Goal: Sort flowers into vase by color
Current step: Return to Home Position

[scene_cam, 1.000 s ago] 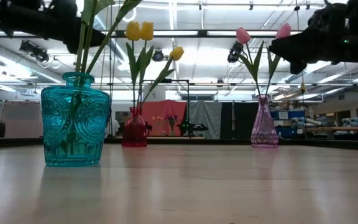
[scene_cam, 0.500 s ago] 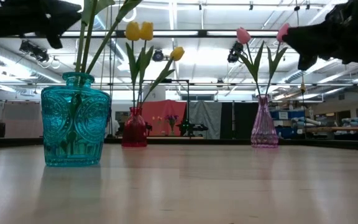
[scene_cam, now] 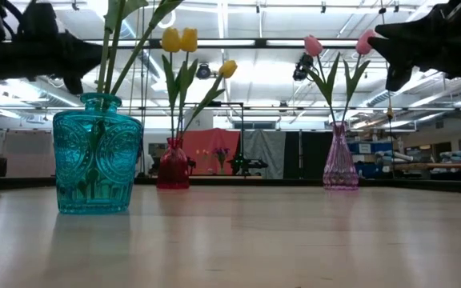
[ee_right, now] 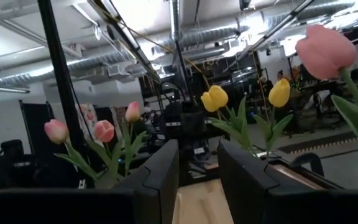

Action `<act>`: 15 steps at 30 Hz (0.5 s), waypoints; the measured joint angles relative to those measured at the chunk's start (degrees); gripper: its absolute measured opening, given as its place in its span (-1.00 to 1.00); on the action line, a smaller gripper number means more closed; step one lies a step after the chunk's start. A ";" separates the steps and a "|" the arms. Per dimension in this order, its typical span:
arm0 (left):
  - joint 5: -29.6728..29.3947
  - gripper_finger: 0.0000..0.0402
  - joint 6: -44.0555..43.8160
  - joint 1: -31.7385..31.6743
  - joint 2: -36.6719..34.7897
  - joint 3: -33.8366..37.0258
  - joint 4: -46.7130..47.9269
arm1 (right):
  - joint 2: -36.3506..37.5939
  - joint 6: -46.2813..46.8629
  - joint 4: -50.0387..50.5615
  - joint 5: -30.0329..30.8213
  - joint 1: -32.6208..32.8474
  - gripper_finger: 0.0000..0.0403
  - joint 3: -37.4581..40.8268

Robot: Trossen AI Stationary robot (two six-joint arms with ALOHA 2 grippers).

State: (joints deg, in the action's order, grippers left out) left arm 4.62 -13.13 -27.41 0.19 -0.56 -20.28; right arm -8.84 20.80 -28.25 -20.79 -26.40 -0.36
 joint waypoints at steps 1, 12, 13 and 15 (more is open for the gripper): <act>-0.30 -0.89 0.90 0.46 0.06 0.06 1.11 | 0.00 0.04 -0.03 0.09 0.01 -0.39 0.00; 4.58 -0.90 -4.70 2.09 0.17 0.07 2.03 | -0.02 0.06 -0.04 0.12 0.00 -0.39 0.00; 4.58 -0.90 -5.56 2.09 0.17 0.07 1.94 | -0.02 0.06 -0.04 0.12 0.01 -0.39 0.00; 4.59 -0.90 -5.67 2.07 0.17 0.09 1.76 | -0.02 0.06 -0.04 0.12 0.01 -0.39 0.00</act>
State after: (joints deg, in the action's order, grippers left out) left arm 9.21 -18.79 -25.34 0.36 -0.47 -18.52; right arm -8.86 20.86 -28.29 -20.67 -26.39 -0.36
